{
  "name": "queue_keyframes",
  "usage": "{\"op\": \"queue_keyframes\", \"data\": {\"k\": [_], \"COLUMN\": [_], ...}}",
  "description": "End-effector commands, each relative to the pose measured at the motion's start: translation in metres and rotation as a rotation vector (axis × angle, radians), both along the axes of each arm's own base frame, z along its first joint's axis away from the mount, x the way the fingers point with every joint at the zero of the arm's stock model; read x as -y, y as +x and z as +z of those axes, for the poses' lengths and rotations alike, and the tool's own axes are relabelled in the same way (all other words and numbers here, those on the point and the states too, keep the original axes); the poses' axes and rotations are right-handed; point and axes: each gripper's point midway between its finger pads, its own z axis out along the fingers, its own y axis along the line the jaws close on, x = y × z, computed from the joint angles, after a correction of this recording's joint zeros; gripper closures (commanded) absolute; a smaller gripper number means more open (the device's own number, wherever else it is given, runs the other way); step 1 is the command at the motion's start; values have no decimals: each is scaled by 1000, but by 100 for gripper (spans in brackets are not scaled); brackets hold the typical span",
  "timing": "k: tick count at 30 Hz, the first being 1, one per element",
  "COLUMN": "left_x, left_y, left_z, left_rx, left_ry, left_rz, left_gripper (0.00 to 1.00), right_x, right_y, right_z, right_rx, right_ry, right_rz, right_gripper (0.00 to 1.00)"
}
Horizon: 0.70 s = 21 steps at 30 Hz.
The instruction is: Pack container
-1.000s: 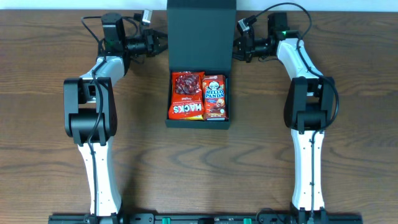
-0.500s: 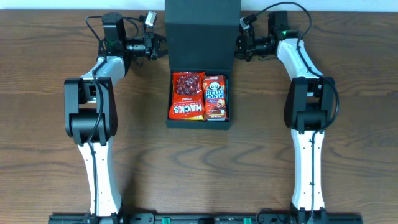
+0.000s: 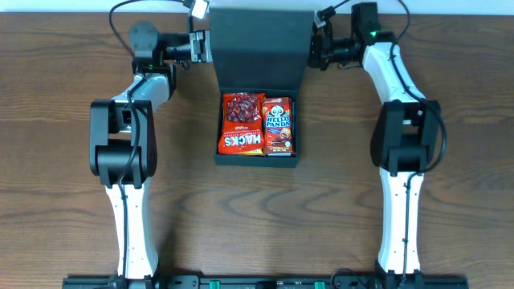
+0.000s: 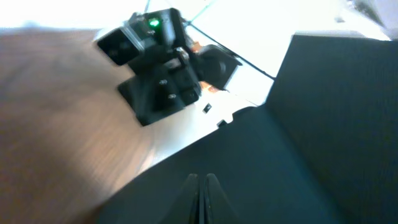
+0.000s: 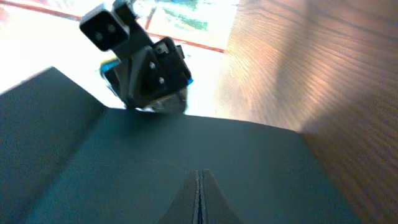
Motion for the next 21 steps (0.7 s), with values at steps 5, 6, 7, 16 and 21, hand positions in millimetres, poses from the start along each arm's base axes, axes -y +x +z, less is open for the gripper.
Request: {"op": "queue_keyframes", "data": {"k": [5, 6, 7, 16, 21], "left_x": [2, 3, 4, 3, -19], "left_y": [-8, -8, -9, -1, 62], "left_z": [7, 7, 7, 5, -28], "left_rx": [-294, -294, -294, -288, -439], "left_ry": [5, 5, 6, -11, -84], "left_rz": [-29, -32, -34, -12, 257], "left_gripper": [94, 94, 94, 94, 94], "right_x": [-21, -24, -26, -7, 34], "right_y": [-28, -32, -36, 12, 52], "right_z": [81, 91, 99, 63, 18], "right_rx": [104, 123, 142, 214, 224], "right_ry": [30, 32, 33, -340, -702], "right_rz": [58, 65, 70, -216, -470], "right_gripper": [99, 98, 99, 98, 98]}}
